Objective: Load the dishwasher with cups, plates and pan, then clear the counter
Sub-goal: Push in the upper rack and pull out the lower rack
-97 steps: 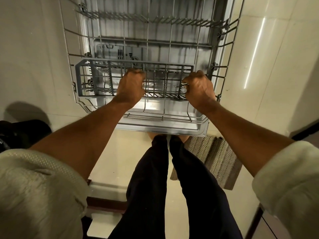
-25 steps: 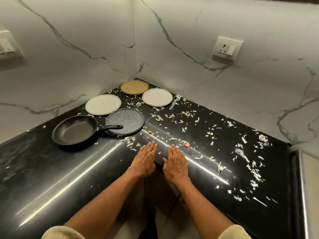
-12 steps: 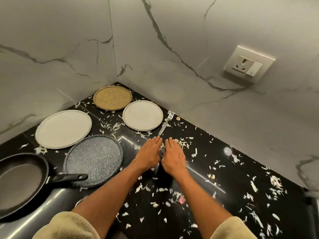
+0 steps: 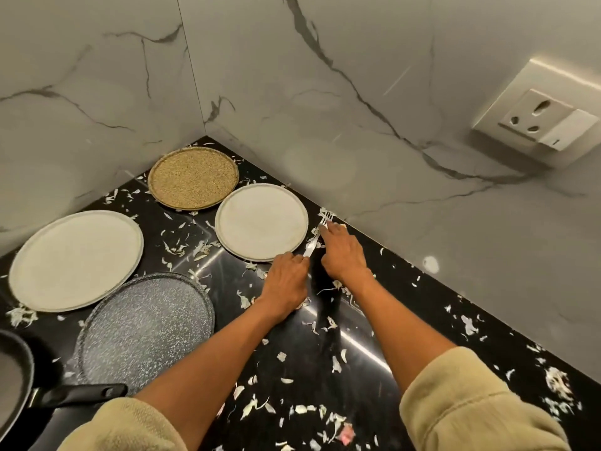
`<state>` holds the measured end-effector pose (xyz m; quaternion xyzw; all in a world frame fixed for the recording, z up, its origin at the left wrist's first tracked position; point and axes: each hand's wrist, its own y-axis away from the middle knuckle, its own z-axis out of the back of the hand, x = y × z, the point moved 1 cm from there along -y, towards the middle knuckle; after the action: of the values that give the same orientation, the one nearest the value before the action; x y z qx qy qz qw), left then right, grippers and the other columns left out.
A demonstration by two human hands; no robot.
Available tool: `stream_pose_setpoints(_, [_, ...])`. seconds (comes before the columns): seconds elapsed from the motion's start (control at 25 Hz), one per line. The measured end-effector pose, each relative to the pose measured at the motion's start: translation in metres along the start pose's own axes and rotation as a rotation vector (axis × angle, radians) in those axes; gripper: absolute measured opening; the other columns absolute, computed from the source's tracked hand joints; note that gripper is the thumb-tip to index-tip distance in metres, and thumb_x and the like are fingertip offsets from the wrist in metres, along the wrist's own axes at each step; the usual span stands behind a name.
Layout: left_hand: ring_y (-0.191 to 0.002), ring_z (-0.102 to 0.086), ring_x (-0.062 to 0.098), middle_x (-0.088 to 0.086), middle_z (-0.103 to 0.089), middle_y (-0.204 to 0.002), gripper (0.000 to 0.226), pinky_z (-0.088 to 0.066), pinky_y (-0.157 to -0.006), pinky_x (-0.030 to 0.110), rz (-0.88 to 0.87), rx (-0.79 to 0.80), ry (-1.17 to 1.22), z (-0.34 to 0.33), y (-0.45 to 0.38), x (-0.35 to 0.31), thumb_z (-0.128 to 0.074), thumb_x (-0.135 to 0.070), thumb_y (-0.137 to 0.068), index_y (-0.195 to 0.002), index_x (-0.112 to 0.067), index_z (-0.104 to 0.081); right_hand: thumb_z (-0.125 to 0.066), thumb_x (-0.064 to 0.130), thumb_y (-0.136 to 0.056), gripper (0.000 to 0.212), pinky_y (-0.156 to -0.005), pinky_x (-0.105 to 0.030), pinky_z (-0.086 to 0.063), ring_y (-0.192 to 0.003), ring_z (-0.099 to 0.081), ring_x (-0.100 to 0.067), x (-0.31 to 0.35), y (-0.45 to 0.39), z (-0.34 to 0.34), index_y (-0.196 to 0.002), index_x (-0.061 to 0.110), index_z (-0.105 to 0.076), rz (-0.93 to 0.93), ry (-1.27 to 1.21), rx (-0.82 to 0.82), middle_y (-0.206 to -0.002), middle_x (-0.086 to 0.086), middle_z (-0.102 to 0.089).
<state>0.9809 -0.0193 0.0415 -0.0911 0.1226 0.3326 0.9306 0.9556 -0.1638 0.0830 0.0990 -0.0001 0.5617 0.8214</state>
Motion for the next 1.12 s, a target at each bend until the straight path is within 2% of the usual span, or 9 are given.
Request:
stream_pose_setpoints(0.16, [-0.073, -0.054, 0.030, 0.009, -0.061, -0.076, 0.018, -0.031, -0.064, 0.036, 0.017, -0.026, 0.009, -0.002, -0.004, 0.000, -0.062, 0.001, -0.067, -0.083, -0.008, -0.063, -0.057, 0.005, -0.092, 0.068, -0.119, -0.044, -0.028, -0.150, -0.024, -0.029, -0.011, -0.029, 0.001, -0.154, 0.021, -0.036, 0.066, 0.084, 0.095, -0.163, -0.010, -0.025])
stream_pose_setpoints(0.28, [-0.072, -0.055, 0.030, 0.010, -0.061, -0.075, 0.020, -0.033, -0.064, 0.035, 0.017, -0.011, 0.008, -0.002, -0.003, 0.001, -0.064, 0.003, -0.064, -0.082, -0.006, -0.063, -0.064, 0.009, -0.089, 0.049, -0.109, -0.043, -0.040, -0.137, -0.040, -0.030, -0.014, -0.040, -0.003, -0.138, 0.017, -0.056, 0.083, 0.129, 0.032, -0.147, -0.012, -0.042])
stream_pose_setpoints(0.36, [-0.071, -0.055, 0.030, 0.009, -0.061, -0.074, 0.022, -0.034, -0.063, 0.034, 0.015, -0.009, 0.001, -0.003, -0.003, 0.002, -0.066, 0.004, -0.062, -0.080, -0.006, -0.063, -0.066, 0.008, -0.088, 0.040, -0.103, -0.041, -0.043, -0.127, -0.045, -0.029, -0.017, -0.041, -0.006, -0.128, 0.015, -0.063, 0.063, 0.115, -0.014, -0.134, -0.010, -0.048])
stream_pose_setpoints(0.6, [-0.075, -0.054, 0.026, 0.006, -0.060, -0.077, 0.020, -0.038, -0.064, 0.034, 0.017, -0.033, -0.014, -0.010, -0.002, 0.005, -0.066, 0.001, -0.066, -0.082, -0.010, -0.062, -0.067, 0.004, -0.084, 0.030, -0.088, -0.037, -0.044, -0.109, -0.051, -0.026, -0.029, -0.028, -0.022, -0.112, 0.014, -0.073, 0.088, 0.069, -0.100, -0.112, -0.004, -0.058])
stream_pose_setpoints(0.8, [-0.064, -0.052, 0.027, 0.007, -0.055, -0.065, 0.022, -0.026, -0.059, 0.032, 0.043, -0.063, -0.003, -0.008, -0.004, 0.002, -0.067, 0.008, -0.065, -0.070, -0.010, -0.055, -0.073, 0.004, -0.082, 0.022, -0.076, -0.035, -0.038, -0.093, -0.054, -0.025, -0.037, -0.012, -0.032, -0.099, 0.018, -0.075, 0.159, 0.064, -0.227, -0.093, -0.002, -0.062])
stream_pose_setpoints(0.88, [-0.064, -0.052, 0.030, 0.011, -0.054, -0.065, 0.023, -0.026, -0.059, 0.032, 0.059, -0.061, 0.029, -0.005, -0.004, 0.000, -0.063, 0.012, -0.067, -0.068, -0.009, -0.053, -0.075, 0.002, -0.079, 0.027, -0.073, -0.035, -0.039, -0.089, -0.055, -0.024, -0.040, -0.005, -0.032, -0.102, 0.018, -0.074, 0.167, 0.070, -0.254, -0.089, -0.002, -0.063])
stream_pose_setpoints(0.96, [-0.065, -0.052, 0.031, 0.012, -0.054, -0.066, 0.025, -0.026, -0.058, 0.033, 0.063, -0.069, 0.045, -0.003, -0.004, -0.001, -0.063, 0.013, -0.065, -0.067, -0.009, -0.051, -0.075, -0.001, -0.077, 0.039, -0.075, -0.036, -0.042, -0.089, -0.057, -0.025, -0.043, 0.003, -0.029, -0.112, 0.014, -0.072, 0.164, 0.057, -0.261, -0.092, -0.004, -0.066])
stream_pose_setpoints(1.12, [-0.059, -0.049, 0.028, 0.010, -0.051, -0.063, 0.034, -0.026, -0.056, 0.032, -0.017, -0.107, 0.020, 0.011, 0.000, -0.006, -0.073, 0.013, -0.049, -0.063, -0.008, -0.051, -0.076, 0.003, -0.079, 0.043, -0.081, -0.035, -0.043, -0.096, -0.058, -0.024, -0.050, 0.023, -0.015, -0.120, 0.015, -0.069, 0.141, 0.082, -0.211, -0.101, -0.004, -0.069])
